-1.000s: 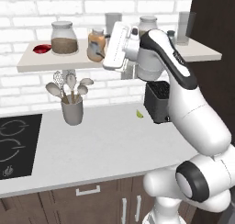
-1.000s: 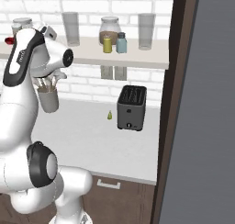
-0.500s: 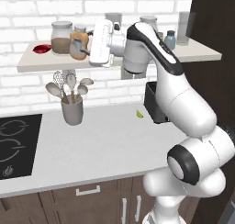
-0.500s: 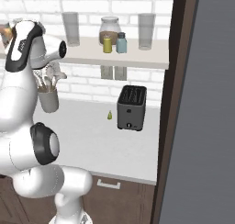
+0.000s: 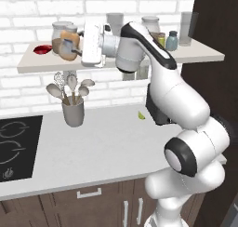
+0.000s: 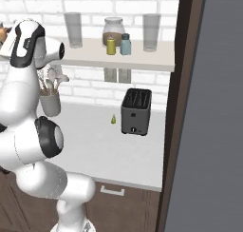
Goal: Put the shaker and condiment bottle from the counter next to their counterparts in the cabinet.
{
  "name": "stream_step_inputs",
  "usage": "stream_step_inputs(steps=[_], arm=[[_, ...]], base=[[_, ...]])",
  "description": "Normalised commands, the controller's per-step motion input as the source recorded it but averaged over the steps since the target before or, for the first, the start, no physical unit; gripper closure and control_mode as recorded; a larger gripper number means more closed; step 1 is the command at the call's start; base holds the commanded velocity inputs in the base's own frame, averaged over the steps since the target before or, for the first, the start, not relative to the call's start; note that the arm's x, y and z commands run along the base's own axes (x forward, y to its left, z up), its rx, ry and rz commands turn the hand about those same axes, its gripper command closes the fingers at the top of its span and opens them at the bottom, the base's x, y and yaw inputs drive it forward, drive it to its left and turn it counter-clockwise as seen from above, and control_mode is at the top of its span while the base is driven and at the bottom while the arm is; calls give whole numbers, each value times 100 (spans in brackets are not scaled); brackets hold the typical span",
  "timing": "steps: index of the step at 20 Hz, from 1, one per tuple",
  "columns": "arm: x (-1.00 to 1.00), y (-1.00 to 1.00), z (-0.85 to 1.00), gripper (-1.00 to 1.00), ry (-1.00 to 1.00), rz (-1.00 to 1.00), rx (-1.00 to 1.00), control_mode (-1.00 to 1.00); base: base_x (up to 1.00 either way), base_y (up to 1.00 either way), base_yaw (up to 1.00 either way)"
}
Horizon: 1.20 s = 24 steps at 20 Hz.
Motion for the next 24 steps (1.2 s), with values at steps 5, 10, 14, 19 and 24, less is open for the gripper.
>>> stream_step_inputs(steps=[5,10,14,19,24], arm=[[3,29,0,100,8,6,1,-100],[14,30,4,100,19,4,0,-100],[8,23,0,100,15,3,0,-100],[0,23,1,100,1,1,-6,-100],[0,16,9,100,1,0,-5,-100]], base=[[0,0,0],[0,0,0],[0,0,0],[0,0,0],[0,0,0]])
